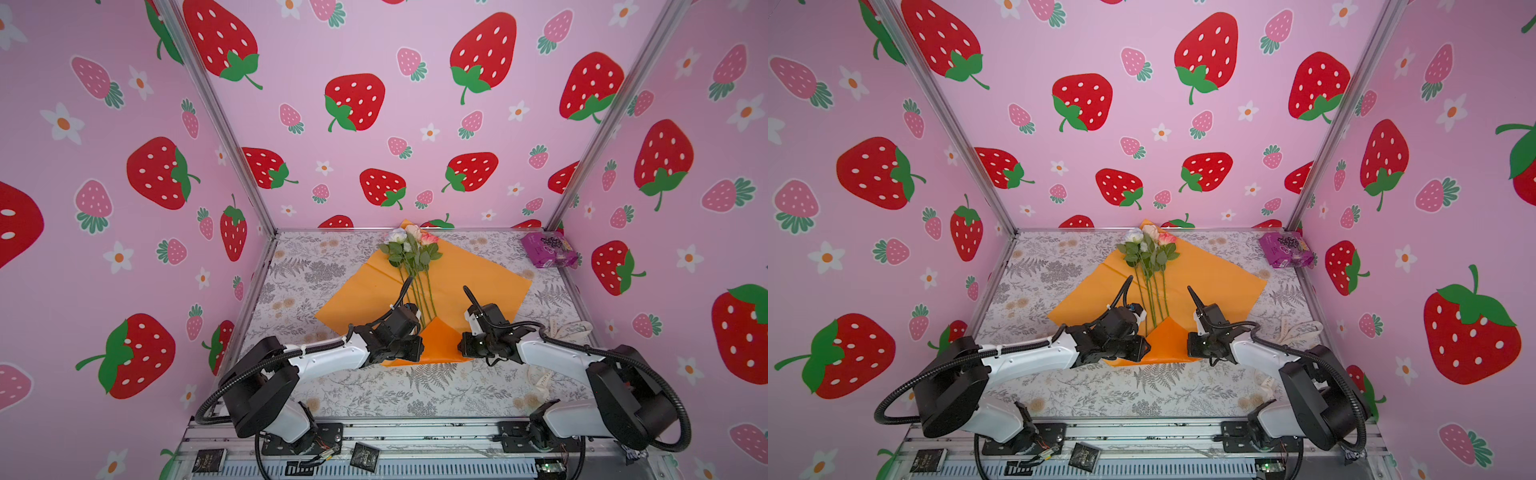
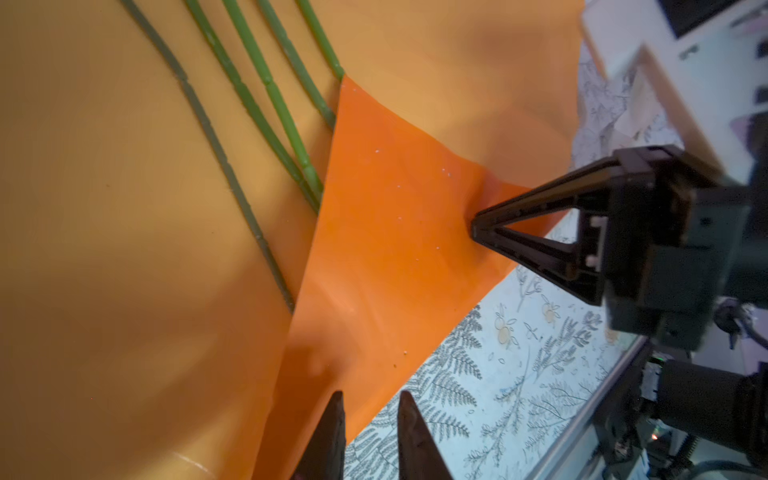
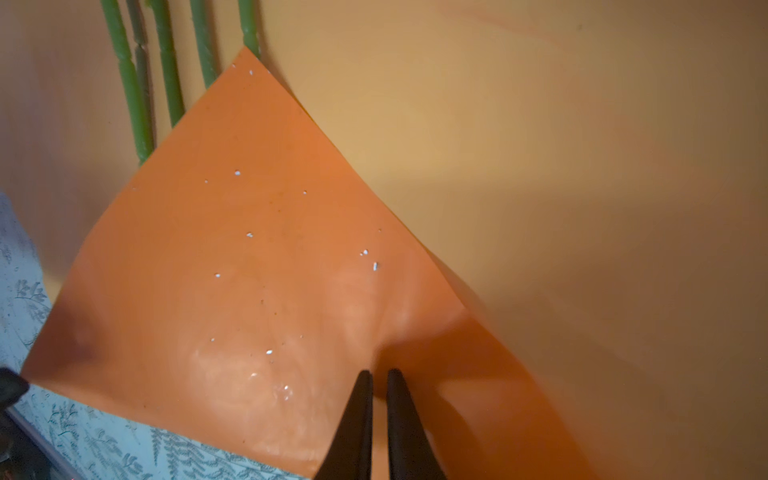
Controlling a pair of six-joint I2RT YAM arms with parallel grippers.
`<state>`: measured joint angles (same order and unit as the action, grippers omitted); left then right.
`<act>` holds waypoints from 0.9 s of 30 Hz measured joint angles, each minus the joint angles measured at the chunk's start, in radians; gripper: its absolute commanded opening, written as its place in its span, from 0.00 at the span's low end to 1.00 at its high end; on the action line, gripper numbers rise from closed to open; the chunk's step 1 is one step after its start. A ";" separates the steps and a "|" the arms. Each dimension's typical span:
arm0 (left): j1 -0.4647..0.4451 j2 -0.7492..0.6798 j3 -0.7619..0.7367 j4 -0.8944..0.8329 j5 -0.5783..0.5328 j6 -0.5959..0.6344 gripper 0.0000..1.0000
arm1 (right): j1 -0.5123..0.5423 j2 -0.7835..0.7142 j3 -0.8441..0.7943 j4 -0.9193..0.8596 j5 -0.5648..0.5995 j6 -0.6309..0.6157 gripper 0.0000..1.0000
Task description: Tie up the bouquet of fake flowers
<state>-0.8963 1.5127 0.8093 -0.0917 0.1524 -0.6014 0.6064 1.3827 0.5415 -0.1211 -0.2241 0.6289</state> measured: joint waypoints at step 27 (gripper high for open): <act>0.011 -0.001 -0.150 -0.021 -0.041 -0.087 0.15 | 0.000 0.003 0.002 0.002 0.017 0.001 0.15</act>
<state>-0.8852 1.5120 0.6594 -0.1127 0.1112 -0.6884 0.6067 1.3853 0.5434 -0.1196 -0.2073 0.6300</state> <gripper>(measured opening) 0.148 0.151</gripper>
